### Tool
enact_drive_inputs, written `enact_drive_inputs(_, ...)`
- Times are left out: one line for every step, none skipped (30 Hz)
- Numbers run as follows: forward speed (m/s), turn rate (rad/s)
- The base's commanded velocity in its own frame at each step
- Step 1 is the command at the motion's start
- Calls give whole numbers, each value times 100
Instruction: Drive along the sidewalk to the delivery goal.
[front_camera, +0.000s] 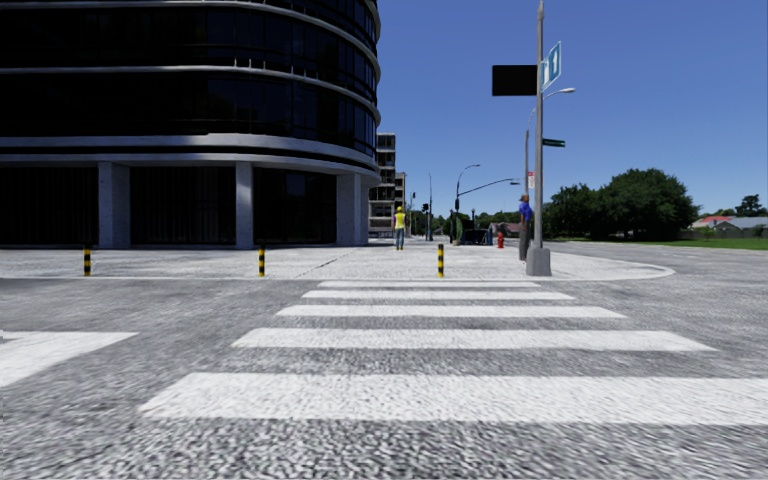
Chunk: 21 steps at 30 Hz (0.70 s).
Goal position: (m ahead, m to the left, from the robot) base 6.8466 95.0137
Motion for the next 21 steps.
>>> enact_drive_inputs(153,0)
enact_drive_inputs(153,0)
enact_drive_inputs(153,0)
enact_drive_inputs(153,0)
enact_drive_inputs(153,0)
enact_drive_inputs(155,0)
enact_drive_inputs(200,0)
enact_drive_inputs(200,0)
enact_drive_inputs(200,0)
enact_drive_inputs(200,0)
enact_drive_inputs(200,0)
enact_drive_inputs(200,0)
enact_drive_inputs(200,0)
enact_drive_inputs(200,0)
enact_drive_inputs(200,0)
enact_drive_inputs(200,0)
enact_drive_inputs(200,0)
enact_drive_inputs(200,0)
enact_drive_inputs(200,0)
enact_drive_inputs(200,0)
enact_drive_inputs(200,0)
